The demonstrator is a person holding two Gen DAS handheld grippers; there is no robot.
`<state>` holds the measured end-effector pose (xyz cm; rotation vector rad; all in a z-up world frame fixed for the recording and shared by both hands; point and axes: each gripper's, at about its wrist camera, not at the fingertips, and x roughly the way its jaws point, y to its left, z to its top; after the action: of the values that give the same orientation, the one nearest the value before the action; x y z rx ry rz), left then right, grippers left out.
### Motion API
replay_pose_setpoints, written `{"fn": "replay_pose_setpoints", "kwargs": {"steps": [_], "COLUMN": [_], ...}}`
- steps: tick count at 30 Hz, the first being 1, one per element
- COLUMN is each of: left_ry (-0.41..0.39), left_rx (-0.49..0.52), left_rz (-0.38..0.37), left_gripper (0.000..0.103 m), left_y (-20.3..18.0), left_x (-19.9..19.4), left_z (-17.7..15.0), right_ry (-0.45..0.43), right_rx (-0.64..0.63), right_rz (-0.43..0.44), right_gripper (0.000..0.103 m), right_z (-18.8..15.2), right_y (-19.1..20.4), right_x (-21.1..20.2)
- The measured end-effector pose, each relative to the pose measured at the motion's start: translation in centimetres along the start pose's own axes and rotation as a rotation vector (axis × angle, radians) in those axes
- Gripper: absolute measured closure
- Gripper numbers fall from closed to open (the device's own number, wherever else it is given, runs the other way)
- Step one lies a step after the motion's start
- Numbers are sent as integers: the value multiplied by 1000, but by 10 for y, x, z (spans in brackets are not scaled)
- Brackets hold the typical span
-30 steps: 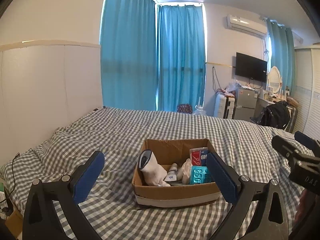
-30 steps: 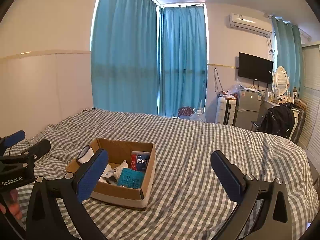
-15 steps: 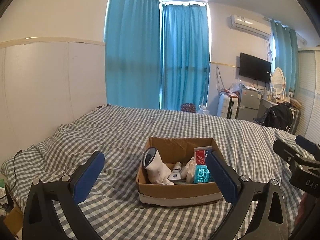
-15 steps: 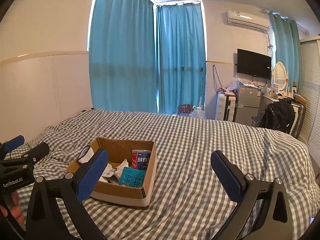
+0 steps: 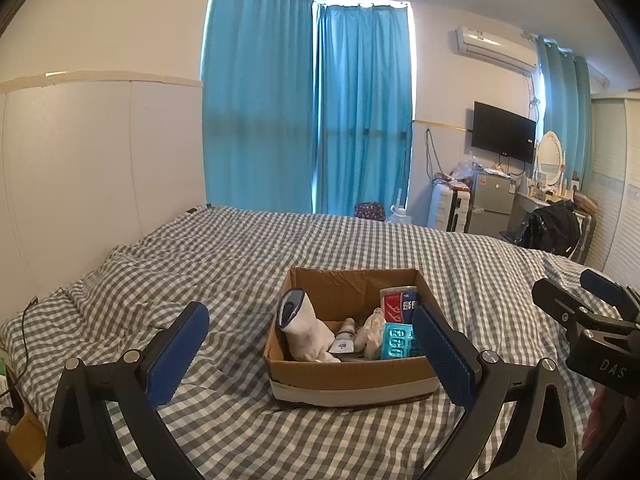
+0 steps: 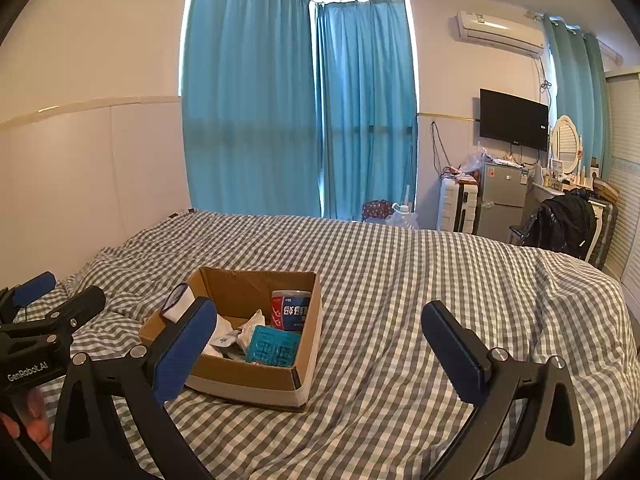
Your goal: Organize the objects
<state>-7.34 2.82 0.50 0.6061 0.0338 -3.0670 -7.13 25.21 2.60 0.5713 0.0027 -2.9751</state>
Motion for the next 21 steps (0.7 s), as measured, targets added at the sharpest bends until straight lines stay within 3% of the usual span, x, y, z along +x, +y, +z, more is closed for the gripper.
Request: {"fn": "replay_pose_setpoints", "kwargs": {"steps": [5, 21], "left_ry": [9, 31], "left_rx": [37, 20], "left_rz": [12, 12], "left_gripper": [0, 0], "left_y": [-6, -6], "left_x": [1, 4], "left_z": [-3, -4], "right_ry": [7, 4], "right_rx": [10, -13], "right_rz": [1, -21], "right_gripper": [0, 0], "right_z": [-1, -2], "right_y": [-1, 1], "right_x": [2, 3]}}
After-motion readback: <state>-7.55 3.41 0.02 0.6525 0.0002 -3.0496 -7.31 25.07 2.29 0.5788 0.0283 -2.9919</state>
